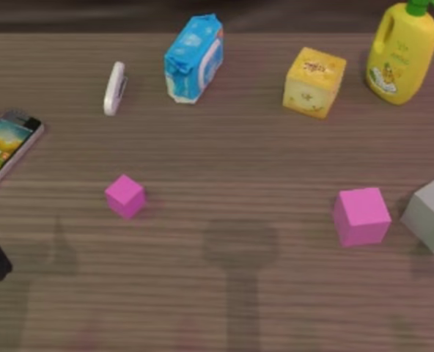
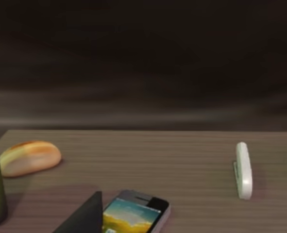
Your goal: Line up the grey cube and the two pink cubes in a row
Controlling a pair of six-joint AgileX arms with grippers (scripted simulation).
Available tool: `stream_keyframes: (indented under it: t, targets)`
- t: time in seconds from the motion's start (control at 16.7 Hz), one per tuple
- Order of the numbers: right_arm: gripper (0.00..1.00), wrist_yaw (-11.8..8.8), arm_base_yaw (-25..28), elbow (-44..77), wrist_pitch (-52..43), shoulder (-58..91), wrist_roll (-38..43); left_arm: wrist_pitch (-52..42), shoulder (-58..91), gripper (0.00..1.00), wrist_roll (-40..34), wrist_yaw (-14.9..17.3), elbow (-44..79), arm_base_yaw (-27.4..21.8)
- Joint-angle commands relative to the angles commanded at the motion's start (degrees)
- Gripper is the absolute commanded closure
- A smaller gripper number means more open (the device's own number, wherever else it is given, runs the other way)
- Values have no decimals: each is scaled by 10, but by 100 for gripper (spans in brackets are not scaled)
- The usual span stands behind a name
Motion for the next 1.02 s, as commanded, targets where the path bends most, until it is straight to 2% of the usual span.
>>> stream_keyframes:
  t: [0.24,0.48,0.72,1.02]
  targets:
    - [0,0,0,0,0,0,0,-11,17,0,3,1,17,-5]
    - [0,0,0,0,0,0,0,-76,125,0,23,2,121,-27]
    - [0,0,0,0,0,0,0,-185,325,0,54,1,283,-60]
    - [0,0,0,0,0,0,0,-350,652,0,100,1,510,-109]
